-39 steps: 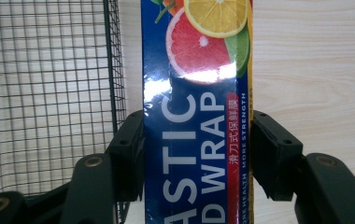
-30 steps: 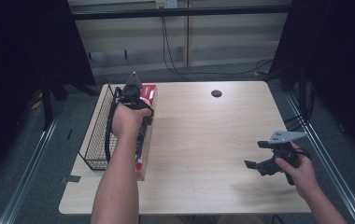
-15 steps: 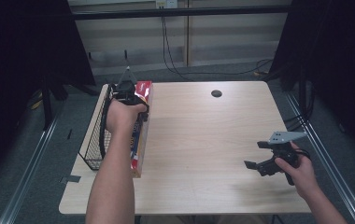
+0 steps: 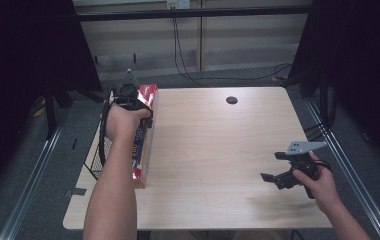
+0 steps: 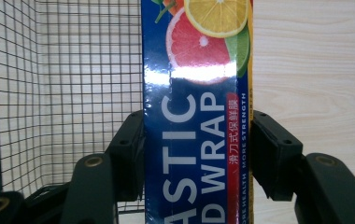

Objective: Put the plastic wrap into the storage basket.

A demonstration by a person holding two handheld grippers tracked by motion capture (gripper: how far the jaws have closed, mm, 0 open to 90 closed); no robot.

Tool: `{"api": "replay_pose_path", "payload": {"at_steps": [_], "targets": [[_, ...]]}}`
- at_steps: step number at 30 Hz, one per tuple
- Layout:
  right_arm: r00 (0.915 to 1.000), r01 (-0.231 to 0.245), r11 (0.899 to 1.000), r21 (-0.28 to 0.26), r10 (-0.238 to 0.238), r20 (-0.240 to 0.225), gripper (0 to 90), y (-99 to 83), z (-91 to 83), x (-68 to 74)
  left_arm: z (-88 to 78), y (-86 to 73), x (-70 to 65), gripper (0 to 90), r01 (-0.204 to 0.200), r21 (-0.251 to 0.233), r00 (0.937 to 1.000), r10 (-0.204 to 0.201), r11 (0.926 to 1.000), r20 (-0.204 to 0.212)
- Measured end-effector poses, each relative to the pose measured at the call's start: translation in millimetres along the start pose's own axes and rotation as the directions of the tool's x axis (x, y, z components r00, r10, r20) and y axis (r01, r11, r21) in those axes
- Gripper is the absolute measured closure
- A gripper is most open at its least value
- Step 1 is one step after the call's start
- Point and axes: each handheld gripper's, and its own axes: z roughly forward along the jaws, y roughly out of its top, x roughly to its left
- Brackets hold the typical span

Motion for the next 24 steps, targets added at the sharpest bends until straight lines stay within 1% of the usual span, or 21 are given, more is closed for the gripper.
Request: {"api": "replay_pose_path", "payload": {"at_steps": [1, 5, 7, 8, 9, 10, 11, 13, 15, 18, 22, 24], "targets": [[1.0000, -0.004, 1.000, -0.001, 0.004, -0.008, 1.7, 0.2, -0.4, -0.5, -0.3, 0.1, 1.9, 44.0, 0.003, -0.003, 1.0000, -0.003, 1.0000, -0.001], [1.0000, -0.005, 1.000, -0.002, 0.005, -0.006, 1.8, 0.1, -0.5, -0.9, -0.7, 0.8, 7.2, 44.0, 0.002, -0.001, 1.0000, -0.002, 1.0000, -0.007], [1.0000, -0.004, 1.000, 0.000, 0.004, -0.005, 1.8, 0.0, -0.1, -0.8, -0.8, 0.9, 9.0, 44.0, 0.014, -0.006, 0.9999, -0.014, 0.9999, -0.007], [1.0000, -0.005, 1.000, 0.003, 0.005, -0.003, 1.8, 0.0, 0.0, -0.5, -1.5, 1.2, 10.2, 44.0, 0.014, -0.001, 0.9999, -0.014, 0.9999, -0.003], [1.0000, -0.005, 1.000, 0.003, 0.005, -0.003, 1.8, 0.0, 0.0, -0.5, -1.3, 1.3, 11.6, 44.0, 0.011, -0.008, 0.9999, -0.011, 0.9999, -0.005], [1.0000, -0.005, 1.000, 0.002, 0.005, -0.004, 1.8, 0.0, -0.1, -0.5, -1.6, 1.5, 13.1, 44.0, 0.005, -0.004, 0.9999, -0.005, 1.0000, -0.011], [1.0000, -0.005, 1.000, 0.003, 0.005, -0.006, 1.8, 0.0, 0.0, -0.6, -1.4, 1.5, 13.1, 44.0, 0.017, -0.002, 0.9998, -0.017, 0.9999, -0.004], [1.0000, -0.004, 1.000, 0.003, 0.004, -0.001, 1.8, -0.1, 0.0, -0.6, -1.3, 2.2, 14.9, 44.0, 0.021, -0.003, 0.9998, -0.021, 0.9998, -0.004], [1.0000, -0.005, 1.000, 0.003, 0.005, -0.002, 1.8, -0.3, -0.1, -0.7, -1.1, 3.0, 16.9, 44.0, 0.012, -0.005, 0.9999, -0.012, 0.9999, -0.007], [1.0000, -0.004, 1.000, 0.002, 0.004, -0.005, 1.7, -0.3, -0.2, -1.2, -1.3, 4.1, 18.8, 44.0, 0.020, -0.004, 0.9998, -0.020, 0.9998, -0.008], [1.0000, -0.003, 1.000, 0.002, 0.003, -0.003, 1.8, -0.4, 0.7, -1.0, -0.8, 6.0, 22.9, 44.0, 0.019, -0.004, 0.9998, -0.019, 0.9998, -0.010], [0.9999, -0.001, 1.000, 0.007, 0.001, -0.010, 1.7, -0.5, 1.4, -0.5, 0.6, 6.2, 24.9, 44.0, 0.036, -0.010, 0.9993, -0.036, 0.9993, -0.008]]}}
